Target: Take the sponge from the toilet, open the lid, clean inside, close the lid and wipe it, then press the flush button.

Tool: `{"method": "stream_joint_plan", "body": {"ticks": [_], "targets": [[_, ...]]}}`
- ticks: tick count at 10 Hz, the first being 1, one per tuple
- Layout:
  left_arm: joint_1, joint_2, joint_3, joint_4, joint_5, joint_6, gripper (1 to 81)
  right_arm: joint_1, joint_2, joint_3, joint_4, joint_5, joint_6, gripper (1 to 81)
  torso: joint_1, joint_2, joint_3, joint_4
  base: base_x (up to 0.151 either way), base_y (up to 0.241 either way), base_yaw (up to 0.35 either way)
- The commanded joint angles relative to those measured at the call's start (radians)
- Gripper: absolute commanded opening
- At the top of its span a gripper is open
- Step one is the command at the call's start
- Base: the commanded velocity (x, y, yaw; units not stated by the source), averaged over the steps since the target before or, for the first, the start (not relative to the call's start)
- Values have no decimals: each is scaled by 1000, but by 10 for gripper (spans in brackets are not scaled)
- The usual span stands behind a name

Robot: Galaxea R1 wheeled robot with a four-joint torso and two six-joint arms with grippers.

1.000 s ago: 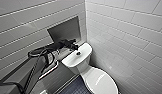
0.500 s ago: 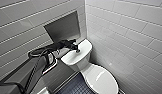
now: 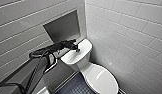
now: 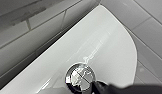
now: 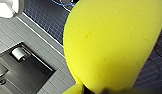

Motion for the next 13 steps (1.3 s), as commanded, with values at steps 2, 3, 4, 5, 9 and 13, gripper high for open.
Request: {"method": "stream_joint_plan", "body": {"ticks": [2,3,4,5,9,13], "targets": [[-148,-10,-4,2,17,3,10,-52,19,26,-16,-101,-3,10,0,0,-21,0,0,0,0],[-145,-5,-4,2,12,1,10,-50,19,28,-19,-99,-3,10,0,0,-37,0,0,0,0],[-145,0,-4,2,2,1,10,-50,19,29,-19,-101,-3,10,0,0,-44,0,0,0,0],[-145,1,-3,-1,-5,1,10,-50,19,29,-21,-101,-3,10,0,0,-46,0,0,0,0],[-65,46,-7,59,-46,3,10,-56,22,29,-21,-99,-3,10,0,0,-45,0,0,0,0],[62,58,-6,112,-100,3,10,-67,29,33,-21,-87,-3,10,0,0,-45,0,0,0,0]]}}
